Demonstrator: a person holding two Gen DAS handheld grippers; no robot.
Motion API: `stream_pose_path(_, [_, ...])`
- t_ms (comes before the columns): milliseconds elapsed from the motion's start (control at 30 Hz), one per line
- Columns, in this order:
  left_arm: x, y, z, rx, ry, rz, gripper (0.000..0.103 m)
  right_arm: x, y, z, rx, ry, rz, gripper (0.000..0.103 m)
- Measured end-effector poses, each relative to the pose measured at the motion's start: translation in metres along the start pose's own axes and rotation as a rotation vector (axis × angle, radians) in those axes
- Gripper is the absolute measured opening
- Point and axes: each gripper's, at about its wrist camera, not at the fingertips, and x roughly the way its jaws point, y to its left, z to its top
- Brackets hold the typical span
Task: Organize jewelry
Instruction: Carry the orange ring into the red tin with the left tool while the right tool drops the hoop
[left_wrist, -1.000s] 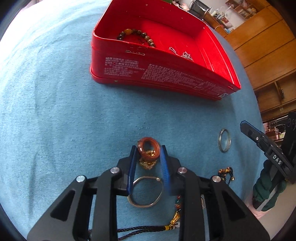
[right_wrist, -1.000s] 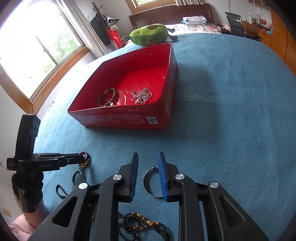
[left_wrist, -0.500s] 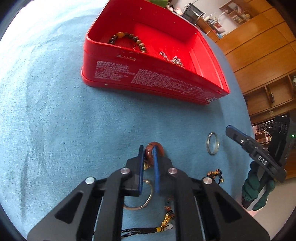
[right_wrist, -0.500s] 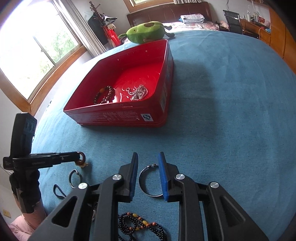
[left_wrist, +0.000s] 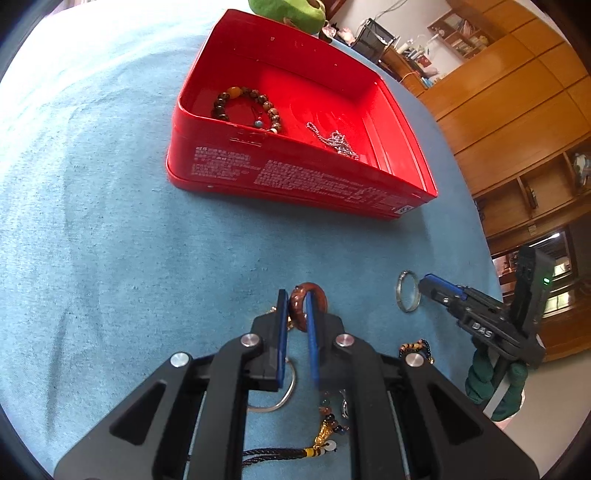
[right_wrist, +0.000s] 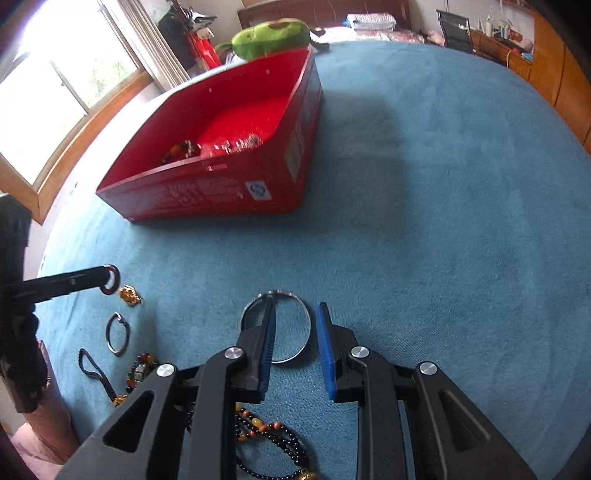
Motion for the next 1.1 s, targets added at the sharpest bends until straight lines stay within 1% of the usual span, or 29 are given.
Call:
stream_pose_path(33, [-0.001, 0.001, 0.000, 0.002, -0.001, -0.002, 0.008, 0.005, -0.001, 0.002, 0.001, 0.010, -0.018, 0.021])
stream_pose_path(200, [-0.002, 0.000, -0.001, 0.011, -0.008, 0.001, 0.008, 0.012, 0.003, 0.005, -0.032, 0.005, -0.043, 0.020])
stream_pose_path(267, [-0.003, 0.000, -0.002, 0.013, -0.007, -0.004, 0.008, 0.014, 0.007, 0.004, -0.065, -0.004, -0.080, 0.007])
stream_pose_path(333, [-0.002, -0.001, -0.002, 0.014, -0.009, -0.004, 0.008, 0.015, 0.010, 0.004, -0.075, -0.006, -0.073, 0.003])
stream_pose_path(567, [-0.007, 0.000, -0.003, 0.012, -0.018, -0.009, 0.008, 0.002, 0.006, 0.002, -0.048, -0.035, -0.004, 0.003])
stream_pose_path(767, [-0.013, -0.002, -0.005, 0.022, -0.033, -0.011, 0.008, -0.015, 0.011, 0.003, -0.055, -0.072, 0.007, 0.003])
stream_pose_path(1100, [-0.026, -0.010, -0.002, 0.042, -0.064, 0.000, 0.008, -0.037, 0.024, 0.018, -0.086, -0.117, 0.007, 0.003])
